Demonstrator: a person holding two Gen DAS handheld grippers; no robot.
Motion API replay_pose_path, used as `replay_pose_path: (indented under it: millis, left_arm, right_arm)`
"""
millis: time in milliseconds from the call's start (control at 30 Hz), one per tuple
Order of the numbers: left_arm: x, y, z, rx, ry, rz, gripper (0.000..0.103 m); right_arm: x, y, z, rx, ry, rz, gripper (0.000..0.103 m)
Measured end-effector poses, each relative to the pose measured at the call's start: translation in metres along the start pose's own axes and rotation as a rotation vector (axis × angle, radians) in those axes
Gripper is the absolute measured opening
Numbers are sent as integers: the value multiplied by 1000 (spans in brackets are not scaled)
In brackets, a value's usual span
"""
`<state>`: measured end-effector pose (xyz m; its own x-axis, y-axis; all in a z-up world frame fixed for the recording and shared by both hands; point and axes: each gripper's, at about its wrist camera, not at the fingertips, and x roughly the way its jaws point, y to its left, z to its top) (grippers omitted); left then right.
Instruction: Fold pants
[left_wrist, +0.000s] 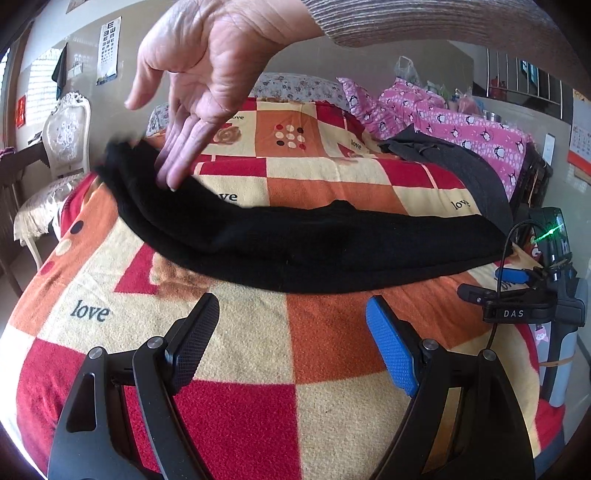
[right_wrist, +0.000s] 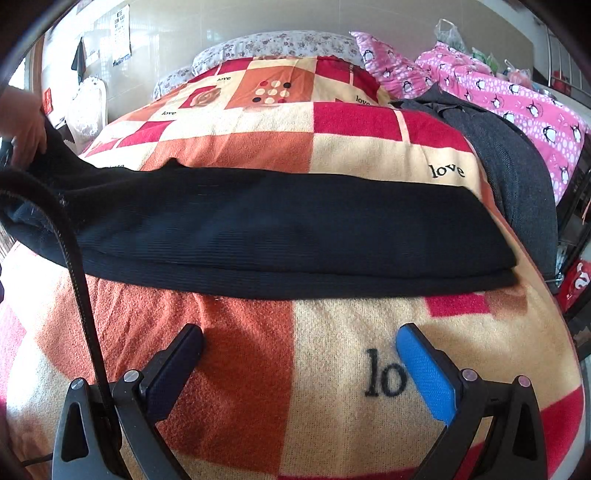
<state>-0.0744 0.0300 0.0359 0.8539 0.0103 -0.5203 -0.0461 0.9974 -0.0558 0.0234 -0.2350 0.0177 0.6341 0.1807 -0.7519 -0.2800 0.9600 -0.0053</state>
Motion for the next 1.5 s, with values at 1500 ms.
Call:
replay_pose_path:
  millis: [1500]
  left_arm:
    - [10, 9, 2, -29, 45, -1, 82]
  right_arm:
    - [1, -3, 0, 2, 2, 0, 103]
